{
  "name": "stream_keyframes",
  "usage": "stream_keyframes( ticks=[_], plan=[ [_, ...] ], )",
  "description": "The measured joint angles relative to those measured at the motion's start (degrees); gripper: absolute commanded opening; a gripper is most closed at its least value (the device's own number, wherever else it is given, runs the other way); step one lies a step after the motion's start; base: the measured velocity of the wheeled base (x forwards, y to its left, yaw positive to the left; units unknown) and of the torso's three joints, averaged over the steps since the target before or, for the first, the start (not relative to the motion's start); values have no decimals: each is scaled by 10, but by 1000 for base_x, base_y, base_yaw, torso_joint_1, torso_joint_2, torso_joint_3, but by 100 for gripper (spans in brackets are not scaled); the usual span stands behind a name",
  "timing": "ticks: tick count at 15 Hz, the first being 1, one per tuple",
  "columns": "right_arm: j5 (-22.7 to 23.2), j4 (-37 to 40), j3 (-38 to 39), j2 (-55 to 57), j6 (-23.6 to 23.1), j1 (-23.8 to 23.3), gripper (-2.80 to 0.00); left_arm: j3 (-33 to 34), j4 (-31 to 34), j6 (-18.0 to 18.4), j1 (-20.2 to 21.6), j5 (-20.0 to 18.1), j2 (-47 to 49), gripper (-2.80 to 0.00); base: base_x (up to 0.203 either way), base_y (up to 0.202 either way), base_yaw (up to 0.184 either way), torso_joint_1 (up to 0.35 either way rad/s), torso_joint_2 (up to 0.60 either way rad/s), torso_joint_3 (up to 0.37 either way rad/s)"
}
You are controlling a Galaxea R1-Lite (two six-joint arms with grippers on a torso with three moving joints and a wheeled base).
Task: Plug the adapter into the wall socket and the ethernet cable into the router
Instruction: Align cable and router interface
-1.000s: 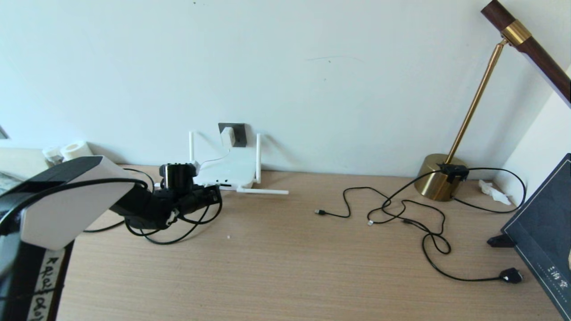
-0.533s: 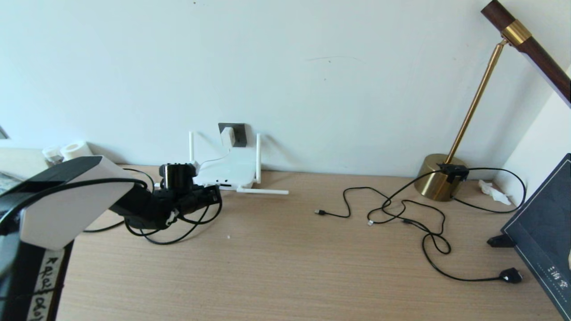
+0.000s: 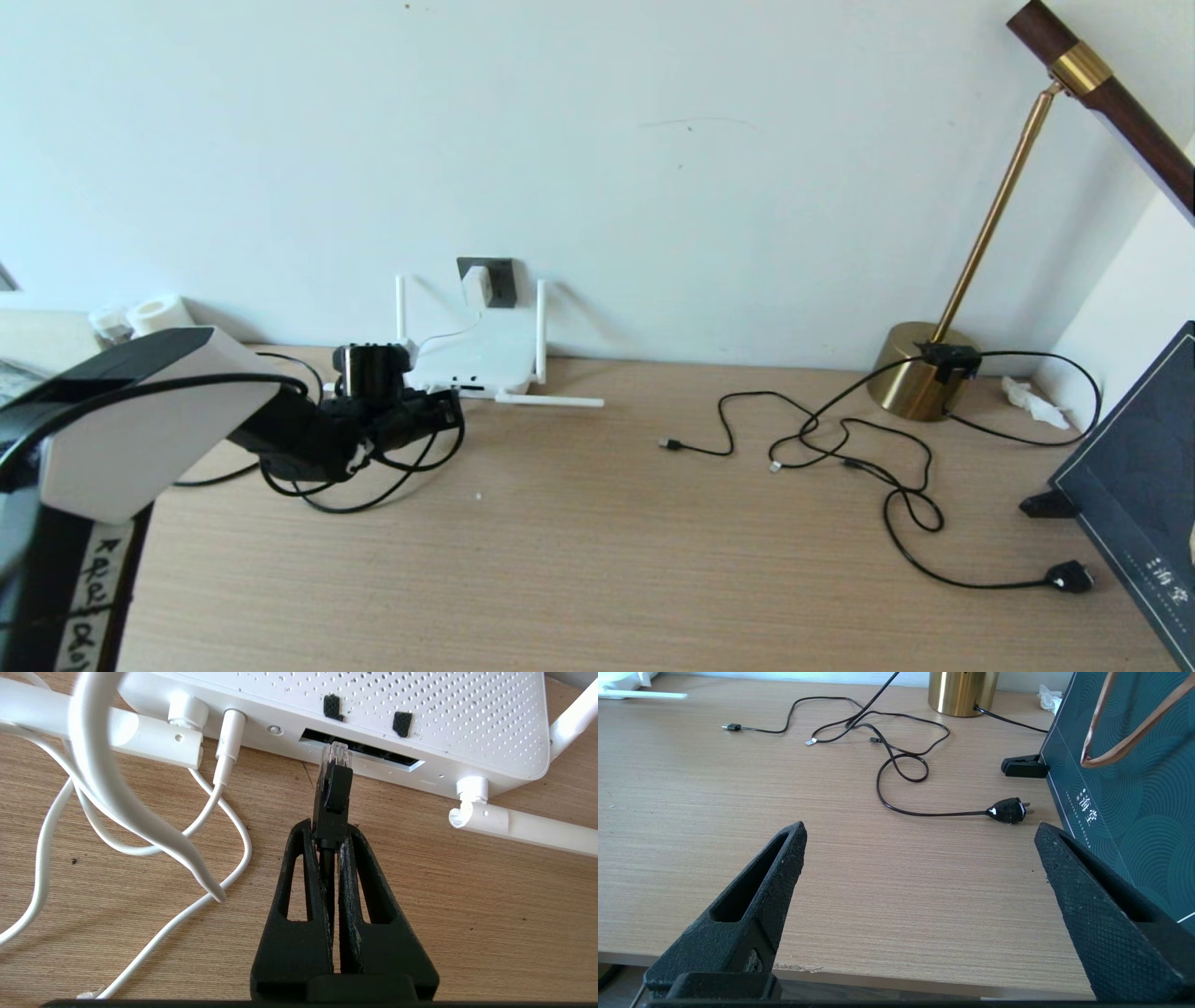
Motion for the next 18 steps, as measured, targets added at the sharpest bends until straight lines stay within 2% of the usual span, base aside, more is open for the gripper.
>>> stream_keyframes(
  ticks=[18],
  plan=[
    [0,0,0,0,0,0,0,-3,0,0,3,0,-2,-280,0,0,0,0,0,0]
  ],
)
